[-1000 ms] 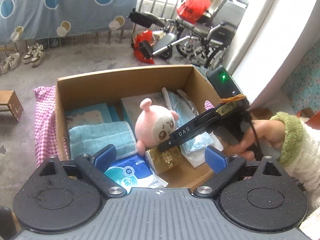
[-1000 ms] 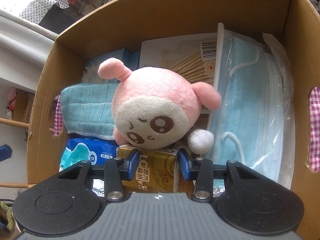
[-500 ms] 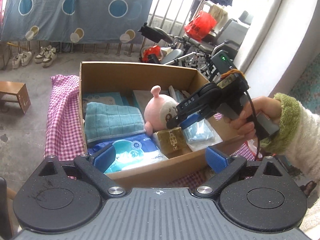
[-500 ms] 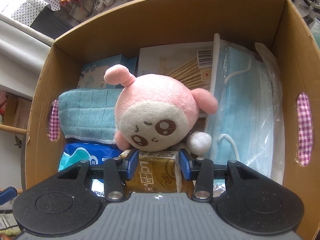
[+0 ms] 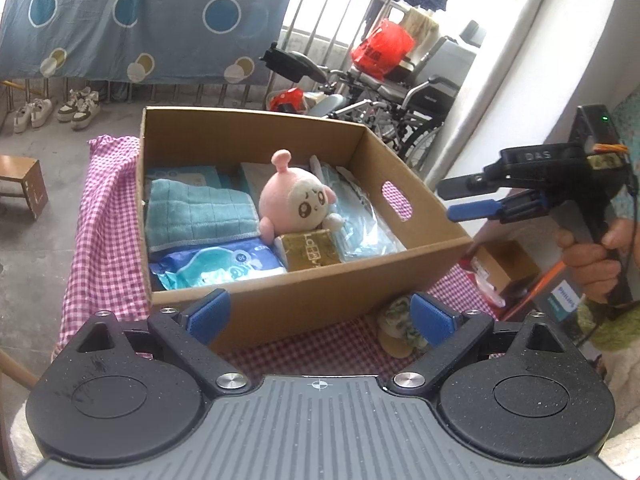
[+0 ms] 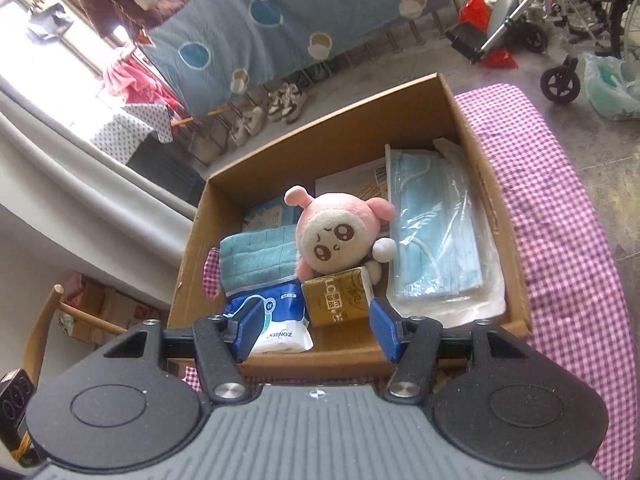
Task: Organize soft objects
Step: 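Open the right gripper and lift it out of the box, then lower the right gripper onto the green scrunchie and close on it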
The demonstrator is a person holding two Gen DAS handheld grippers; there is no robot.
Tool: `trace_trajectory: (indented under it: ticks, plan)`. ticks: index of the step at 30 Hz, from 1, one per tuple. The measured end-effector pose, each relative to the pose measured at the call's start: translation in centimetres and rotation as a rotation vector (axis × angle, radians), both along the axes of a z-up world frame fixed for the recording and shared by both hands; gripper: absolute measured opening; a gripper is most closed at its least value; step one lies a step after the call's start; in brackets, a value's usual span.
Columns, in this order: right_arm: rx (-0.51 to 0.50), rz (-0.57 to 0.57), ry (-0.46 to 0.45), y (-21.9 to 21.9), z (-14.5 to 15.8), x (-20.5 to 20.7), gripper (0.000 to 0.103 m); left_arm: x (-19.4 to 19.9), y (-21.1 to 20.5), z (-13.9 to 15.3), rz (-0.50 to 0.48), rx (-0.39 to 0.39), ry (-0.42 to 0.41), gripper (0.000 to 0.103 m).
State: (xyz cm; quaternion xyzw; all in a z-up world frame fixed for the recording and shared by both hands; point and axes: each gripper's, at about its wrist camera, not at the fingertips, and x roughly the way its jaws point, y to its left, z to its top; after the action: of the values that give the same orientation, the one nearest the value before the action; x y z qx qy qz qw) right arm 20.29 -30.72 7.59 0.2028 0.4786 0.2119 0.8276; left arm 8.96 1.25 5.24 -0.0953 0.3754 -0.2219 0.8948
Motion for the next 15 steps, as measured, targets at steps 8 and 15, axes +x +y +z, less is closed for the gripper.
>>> trace_trajectory:
  ticks: [8,15]
  plan:
    - [0.05,-0.154,-0.067,-4.7,-2.7,-8.6,0.067,0.2,-7.5,-2.6,-0.178,0.106,0.04,0.097]
    - [0.081,-0.231,0.0,-6.4,-9.1,-10.1,0.065,1.3,-14.2,-5.1,-0.295,0.265,0.012,0.094]
